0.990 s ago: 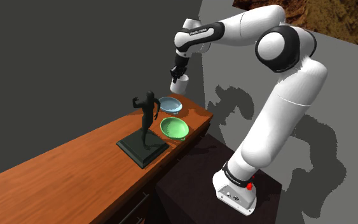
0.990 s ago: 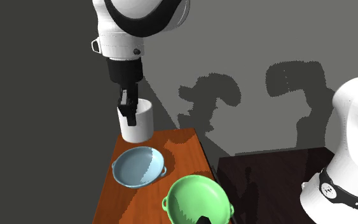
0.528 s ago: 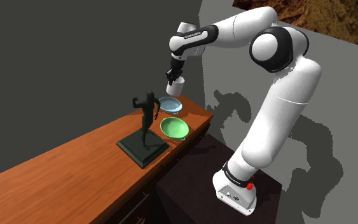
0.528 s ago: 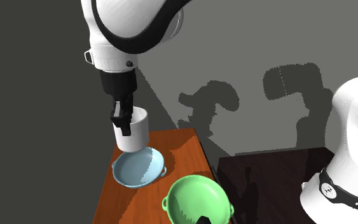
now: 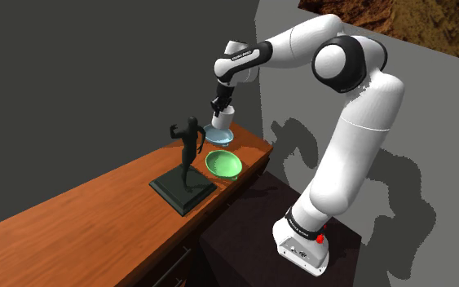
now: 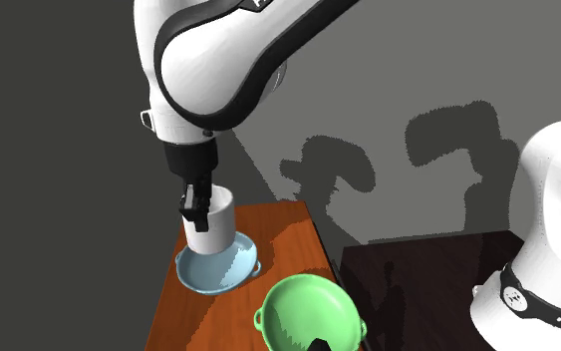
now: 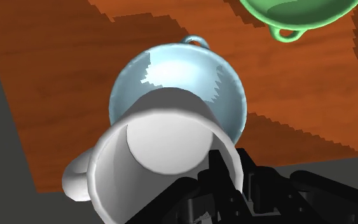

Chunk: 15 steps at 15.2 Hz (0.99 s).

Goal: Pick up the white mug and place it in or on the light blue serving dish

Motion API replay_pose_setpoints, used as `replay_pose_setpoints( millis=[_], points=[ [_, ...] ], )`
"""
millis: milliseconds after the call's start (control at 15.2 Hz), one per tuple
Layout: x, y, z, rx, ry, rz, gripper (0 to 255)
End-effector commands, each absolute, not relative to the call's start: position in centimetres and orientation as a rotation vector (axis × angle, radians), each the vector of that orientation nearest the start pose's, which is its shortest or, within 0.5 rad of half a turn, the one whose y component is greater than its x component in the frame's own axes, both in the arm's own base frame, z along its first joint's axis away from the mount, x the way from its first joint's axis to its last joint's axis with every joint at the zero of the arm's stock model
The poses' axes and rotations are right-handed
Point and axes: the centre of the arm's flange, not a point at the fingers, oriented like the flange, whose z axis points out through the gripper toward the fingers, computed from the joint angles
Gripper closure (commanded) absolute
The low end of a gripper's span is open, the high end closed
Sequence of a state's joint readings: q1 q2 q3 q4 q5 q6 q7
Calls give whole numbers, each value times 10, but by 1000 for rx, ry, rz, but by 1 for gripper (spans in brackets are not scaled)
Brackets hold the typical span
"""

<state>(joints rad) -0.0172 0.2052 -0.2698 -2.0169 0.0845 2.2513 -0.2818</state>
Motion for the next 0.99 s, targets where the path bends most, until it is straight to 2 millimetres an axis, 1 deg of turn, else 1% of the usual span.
replay_pose_setpoints(
  millis=[0,330,858,924],
  points=[
    [570,-161,348,-3139,80,-64,255],
    [570,-161,321,-3139,80,-64,255],
    [570,-161,321,-3139,80,-64,255],
    [570,-161,321,-3139,80,-64,0]
  ],
)
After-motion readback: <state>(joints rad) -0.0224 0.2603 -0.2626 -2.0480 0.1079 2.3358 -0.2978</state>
